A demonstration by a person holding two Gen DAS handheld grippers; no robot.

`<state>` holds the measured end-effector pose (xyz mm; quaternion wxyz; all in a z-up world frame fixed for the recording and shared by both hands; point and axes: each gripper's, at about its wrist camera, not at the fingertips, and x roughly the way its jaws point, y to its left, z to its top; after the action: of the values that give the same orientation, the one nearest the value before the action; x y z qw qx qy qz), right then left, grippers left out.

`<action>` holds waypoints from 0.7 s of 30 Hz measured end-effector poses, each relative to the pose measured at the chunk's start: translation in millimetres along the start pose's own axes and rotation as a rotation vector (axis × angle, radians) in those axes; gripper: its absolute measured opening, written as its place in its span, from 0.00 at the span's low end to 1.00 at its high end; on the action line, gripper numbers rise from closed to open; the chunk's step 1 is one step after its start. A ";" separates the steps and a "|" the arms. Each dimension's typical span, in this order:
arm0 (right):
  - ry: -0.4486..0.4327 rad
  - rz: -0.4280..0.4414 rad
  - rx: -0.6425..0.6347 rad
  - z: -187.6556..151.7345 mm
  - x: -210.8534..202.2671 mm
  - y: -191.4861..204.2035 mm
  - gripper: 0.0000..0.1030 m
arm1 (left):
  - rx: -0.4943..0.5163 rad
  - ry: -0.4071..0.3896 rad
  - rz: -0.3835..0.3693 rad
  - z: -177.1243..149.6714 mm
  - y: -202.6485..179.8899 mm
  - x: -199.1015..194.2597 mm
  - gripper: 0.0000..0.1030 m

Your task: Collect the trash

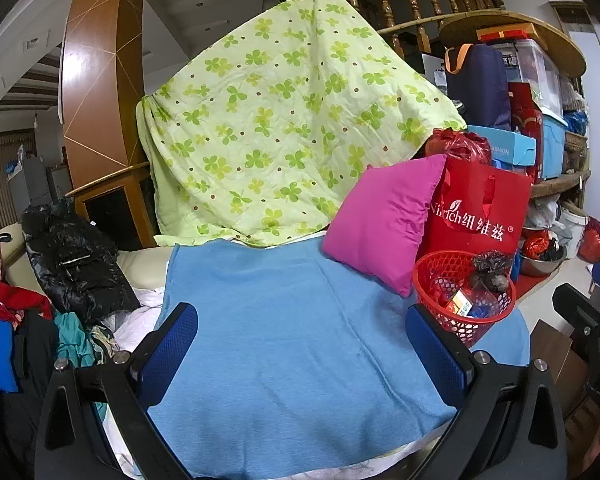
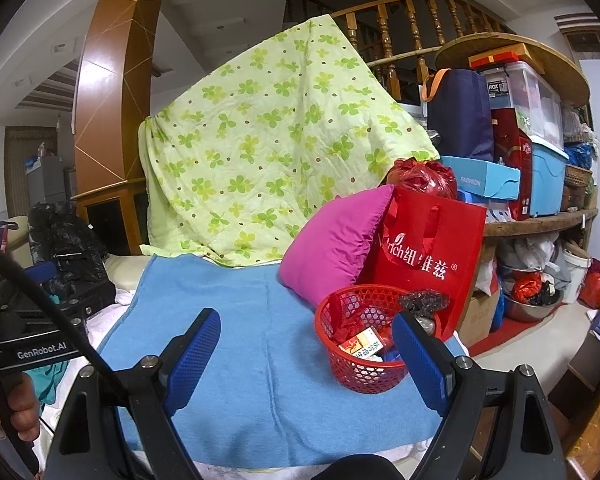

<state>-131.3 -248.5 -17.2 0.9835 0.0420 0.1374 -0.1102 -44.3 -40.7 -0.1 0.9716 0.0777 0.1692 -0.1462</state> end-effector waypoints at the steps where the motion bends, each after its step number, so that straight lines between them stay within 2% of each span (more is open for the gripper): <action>1: 0.001 0.000 0.004 -0.7 0.3 -1.3 0.87 | 0.002 0.002 -0.002 -1.1 -0.2 0.0 1.00; 21: -0.023 -0.004 0.015 -5.8 -17.7 -2.6 0.87 | 0.026 -0.011 -0.010 4.3 -6.0 -14.9 1.00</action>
<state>-149.9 -246.7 -18.0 0.9844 0.0479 0.1252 -0.1135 -58.3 -43.4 8.5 0.9706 0.0889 0.1624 -0.1536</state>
